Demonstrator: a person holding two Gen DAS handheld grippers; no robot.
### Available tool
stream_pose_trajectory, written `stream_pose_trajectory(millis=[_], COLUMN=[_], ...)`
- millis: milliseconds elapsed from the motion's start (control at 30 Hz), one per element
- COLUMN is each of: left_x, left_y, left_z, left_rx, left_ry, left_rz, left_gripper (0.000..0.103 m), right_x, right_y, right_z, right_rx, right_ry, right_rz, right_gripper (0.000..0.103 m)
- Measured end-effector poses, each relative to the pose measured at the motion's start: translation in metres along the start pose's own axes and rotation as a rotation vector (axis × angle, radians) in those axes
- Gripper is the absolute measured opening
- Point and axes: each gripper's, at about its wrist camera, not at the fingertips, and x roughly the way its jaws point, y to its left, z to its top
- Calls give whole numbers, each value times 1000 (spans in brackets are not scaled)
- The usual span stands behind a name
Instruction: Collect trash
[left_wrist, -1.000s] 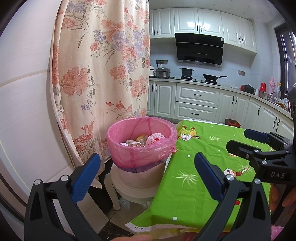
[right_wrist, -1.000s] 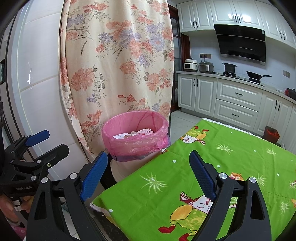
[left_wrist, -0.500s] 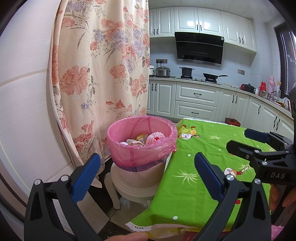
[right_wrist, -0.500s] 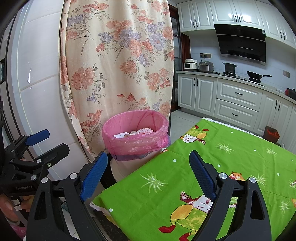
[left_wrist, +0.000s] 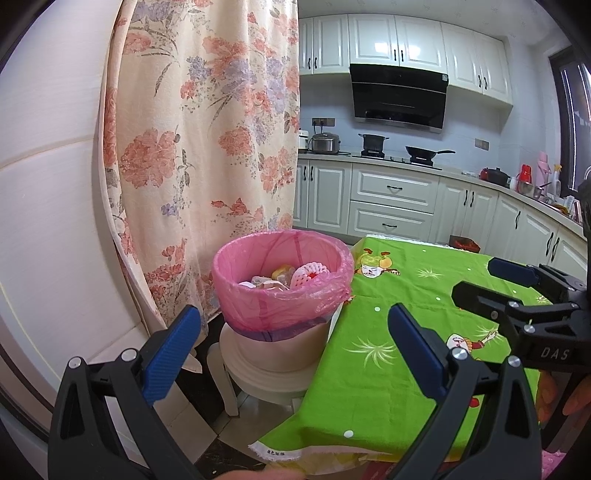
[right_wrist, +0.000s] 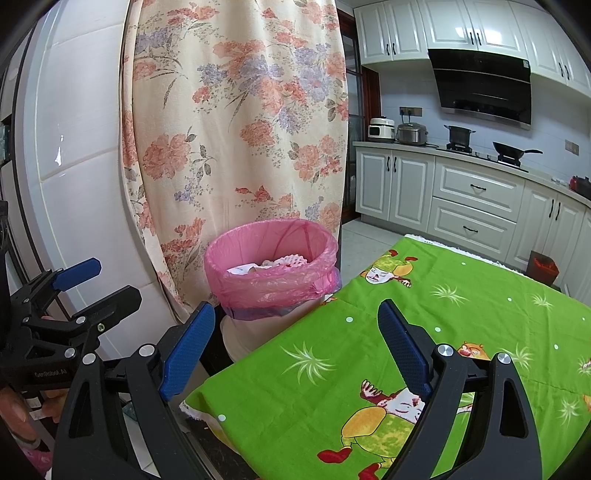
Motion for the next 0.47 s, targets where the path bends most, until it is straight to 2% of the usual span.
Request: stream_pose_trajectory(millis=[100,200,367,467], left_x=[0,-1,3,2], left_y=[3,1,1,1], left_z=[0,0,1,1], left_rx=[-21,-4,-13,-9], left_ry=[-11,-24,7,4], left_rz=[-18,2,-20,-9], left_gripper=[98,98,98,98], right_x=[0,0,0,0], right_y=[1,1,1,1], right_z=[-1,-2,-2,-1], right_rx=[-4,-6,-6,-4], right_ry=[1,2,2,0], right_rz=[0,-1,-1,-2], right_gripper=[84,84,84,84])
